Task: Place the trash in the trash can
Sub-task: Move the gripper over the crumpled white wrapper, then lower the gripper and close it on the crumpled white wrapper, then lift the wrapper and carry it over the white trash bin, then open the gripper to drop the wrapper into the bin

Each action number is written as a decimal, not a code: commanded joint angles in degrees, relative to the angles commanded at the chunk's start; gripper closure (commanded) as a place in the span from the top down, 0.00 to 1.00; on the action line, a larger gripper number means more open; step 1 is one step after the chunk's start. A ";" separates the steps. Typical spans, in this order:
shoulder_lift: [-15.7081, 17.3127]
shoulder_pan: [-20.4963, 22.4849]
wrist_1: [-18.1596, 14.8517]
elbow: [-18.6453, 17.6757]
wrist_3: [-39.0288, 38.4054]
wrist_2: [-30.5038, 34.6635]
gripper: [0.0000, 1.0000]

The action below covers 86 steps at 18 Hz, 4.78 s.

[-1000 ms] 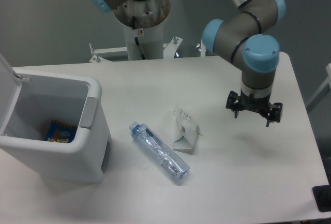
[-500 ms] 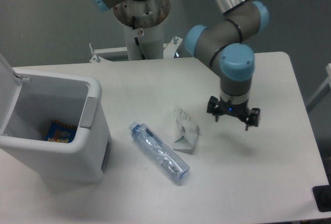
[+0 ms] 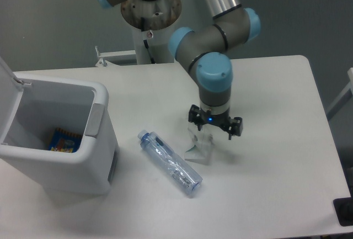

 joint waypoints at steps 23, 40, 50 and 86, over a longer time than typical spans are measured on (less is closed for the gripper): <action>-2.90 -2.46 0.79 1.57 -5.36 0.26 0.00; 0.26 1.32 0.79 11.05 -23.62 -13.07 0.00; 11.59 -2.89 0.26 14.93 -35.50 -22.76 0.00; 17.07 -13.47 0.70 13.35 -42.45 -26.37 0.95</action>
